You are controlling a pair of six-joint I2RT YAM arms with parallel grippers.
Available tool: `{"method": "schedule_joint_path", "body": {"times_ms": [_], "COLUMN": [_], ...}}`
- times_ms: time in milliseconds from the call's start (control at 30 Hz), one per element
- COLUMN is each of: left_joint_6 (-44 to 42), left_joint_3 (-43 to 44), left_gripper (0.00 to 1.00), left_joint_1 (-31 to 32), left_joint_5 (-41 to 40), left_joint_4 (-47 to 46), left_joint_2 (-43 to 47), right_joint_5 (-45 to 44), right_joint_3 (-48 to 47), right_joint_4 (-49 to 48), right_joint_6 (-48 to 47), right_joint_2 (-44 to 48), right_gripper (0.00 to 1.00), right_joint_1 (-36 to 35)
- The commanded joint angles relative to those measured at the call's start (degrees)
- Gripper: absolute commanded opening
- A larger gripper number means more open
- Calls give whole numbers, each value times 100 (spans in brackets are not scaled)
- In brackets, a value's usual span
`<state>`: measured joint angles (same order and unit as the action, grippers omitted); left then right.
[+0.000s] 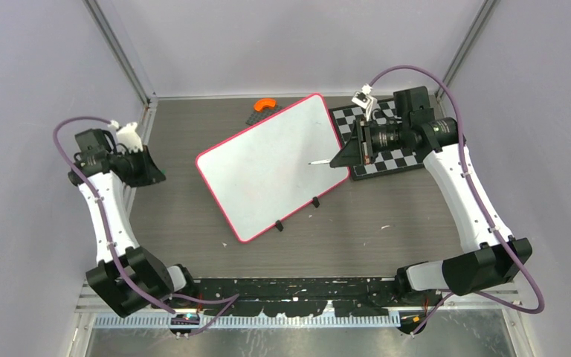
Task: Write a sentence on the whiteboard
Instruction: Place the pen cap at the center of the board.
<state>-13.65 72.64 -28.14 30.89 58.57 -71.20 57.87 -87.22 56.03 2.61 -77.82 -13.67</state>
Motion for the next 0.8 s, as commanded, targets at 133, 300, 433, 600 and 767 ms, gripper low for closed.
{"method": "schedule_joint_path", "body": {"times_ms": [133, 300, 433, 600, 767], "left_joint_6": [-729, -1117, -1342, -1465, -1441], "left_joint_3": [-988, -1299, -1551, -1781, -1857], "left_gripper": [1, 3, 3, 5, 7], "left_joint_1": [-51, -47, -2, 310, 864], "left_joint_5": [-855, -1109, -1138, -1311, -1626], "left_joint_4": [146, -41, -240, -488, -748], "left_joint_2": [-533, -991, -1372, -1608, -1828], "right_joint_5": [-482, -942, -1425, -1940, -2577], "right_joint_3": [228, 241, 299, 56, -561], "right_joint_4": [306, 589, 568, 537, 509], "right_joint_6": [-587, -776, -804, -741, -814], "right_joint_2": [214, 239, 210, 50, -454], "right_gripper": [0, 0, 0, 0, 0], "right_joint_1": [-142, -213, -426, -829, -1394]}}
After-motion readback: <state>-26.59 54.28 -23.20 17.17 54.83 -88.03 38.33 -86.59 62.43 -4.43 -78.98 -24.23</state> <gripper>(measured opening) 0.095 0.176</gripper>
